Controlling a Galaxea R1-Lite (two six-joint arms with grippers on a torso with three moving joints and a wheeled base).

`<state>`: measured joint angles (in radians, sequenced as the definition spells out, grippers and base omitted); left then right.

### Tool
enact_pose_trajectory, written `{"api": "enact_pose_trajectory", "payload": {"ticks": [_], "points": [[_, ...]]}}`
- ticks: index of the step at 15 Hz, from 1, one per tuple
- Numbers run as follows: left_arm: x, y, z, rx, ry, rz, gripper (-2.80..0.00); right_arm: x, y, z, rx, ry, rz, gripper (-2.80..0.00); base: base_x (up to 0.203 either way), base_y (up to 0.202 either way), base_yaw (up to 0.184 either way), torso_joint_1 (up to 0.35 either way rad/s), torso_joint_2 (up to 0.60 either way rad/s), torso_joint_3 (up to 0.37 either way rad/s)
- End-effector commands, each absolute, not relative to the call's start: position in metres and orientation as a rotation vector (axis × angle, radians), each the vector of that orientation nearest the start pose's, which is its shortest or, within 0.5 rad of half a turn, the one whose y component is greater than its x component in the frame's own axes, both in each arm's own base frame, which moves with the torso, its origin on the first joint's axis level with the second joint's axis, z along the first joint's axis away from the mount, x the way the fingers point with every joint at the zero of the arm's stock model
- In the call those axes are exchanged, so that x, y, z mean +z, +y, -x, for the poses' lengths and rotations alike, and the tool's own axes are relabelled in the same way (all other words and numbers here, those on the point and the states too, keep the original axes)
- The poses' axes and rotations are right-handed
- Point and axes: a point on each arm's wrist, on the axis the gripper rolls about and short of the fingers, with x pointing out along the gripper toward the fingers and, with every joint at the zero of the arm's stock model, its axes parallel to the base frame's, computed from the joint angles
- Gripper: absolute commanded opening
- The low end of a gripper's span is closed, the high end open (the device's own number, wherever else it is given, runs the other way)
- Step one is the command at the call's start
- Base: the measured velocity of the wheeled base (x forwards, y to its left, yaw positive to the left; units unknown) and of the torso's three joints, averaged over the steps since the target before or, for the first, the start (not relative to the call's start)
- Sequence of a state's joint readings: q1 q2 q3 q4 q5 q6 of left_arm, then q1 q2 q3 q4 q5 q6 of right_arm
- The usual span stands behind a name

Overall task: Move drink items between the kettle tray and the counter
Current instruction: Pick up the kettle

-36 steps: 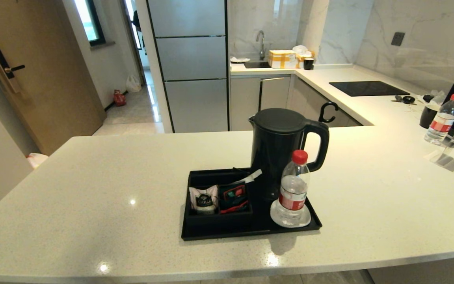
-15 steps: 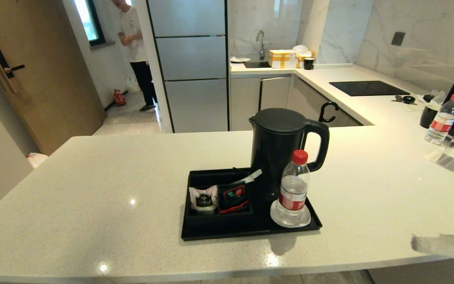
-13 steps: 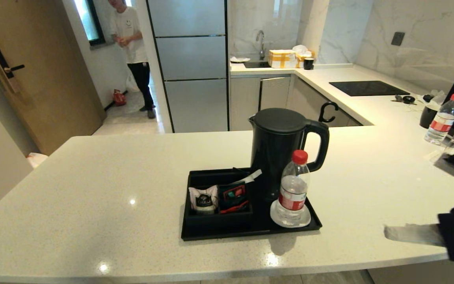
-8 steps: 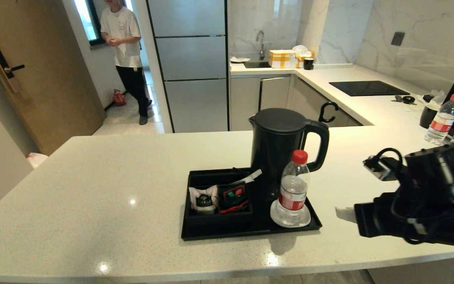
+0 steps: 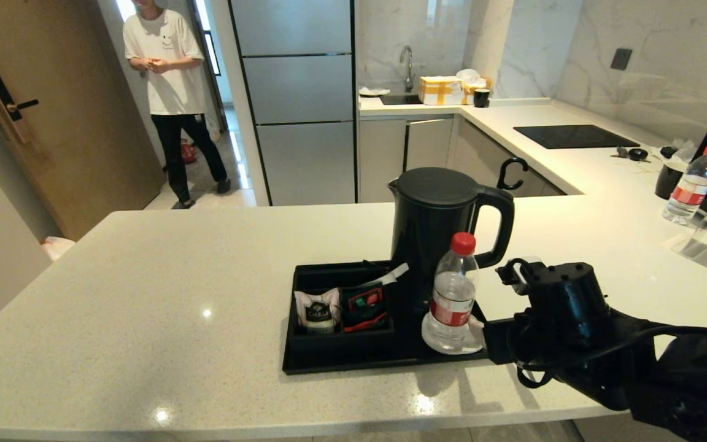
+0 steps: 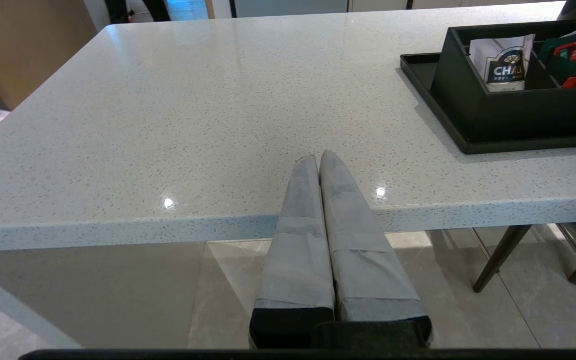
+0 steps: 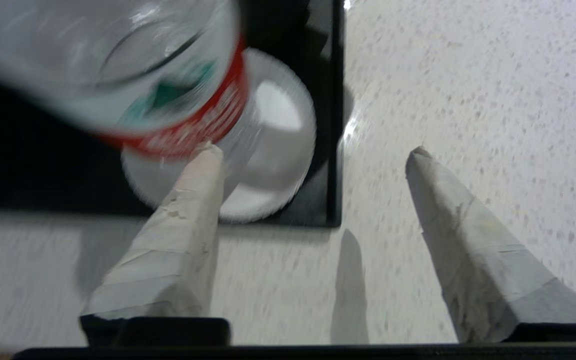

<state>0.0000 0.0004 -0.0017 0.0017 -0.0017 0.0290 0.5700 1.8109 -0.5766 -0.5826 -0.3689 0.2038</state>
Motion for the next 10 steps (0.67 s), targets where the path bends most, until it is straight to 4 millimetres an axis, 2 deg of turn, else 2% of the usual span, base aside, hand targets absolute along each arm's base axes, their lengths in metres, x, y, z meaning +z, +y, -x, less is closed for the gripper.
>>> {"api": "enact_pose_trajectory", "payload": {"ticks": [1,4,6,8,10], "points": [[0.076,0.000,0.023,-0.002,0.000,-0.029,-2.80,0.104,0.139,-0.226,0.146,0.564,0.086,0.00,0.000,0.000,0.000,0.000,0.00,0.000],[0.076,0.000,0.023,-0.002,0.000,-0.029,-2.80,0.114,0.127,-0.204,0.162,0.616,0.113,0.00,0.000,0.000,0.000,0.000,0.00,0.000],[0.076,0.000,0.023,-0.002,0.000,-0.029,-2.80,0.123,0.128,-0.199,0.211,0.634,0.108,0.00,0.000,0.000,0.000,0.000,0.00,0.000],[0.076,0.000,0.023,-0.002,0.001,-0.029,-2.80,0.124,0.130,-0.200,0.234,0.635,0.098,0.00,0.000,0.000,0.000,0.000,0.00,0.000],[0.076,0.000,0.023,-0.002,0.000,-0.029,-2.80,0.121,0.137,-0.210,0.235,0.634,0.089,0.00,0.000,0.000,0.000,0.000,0.00,0.000]]}}
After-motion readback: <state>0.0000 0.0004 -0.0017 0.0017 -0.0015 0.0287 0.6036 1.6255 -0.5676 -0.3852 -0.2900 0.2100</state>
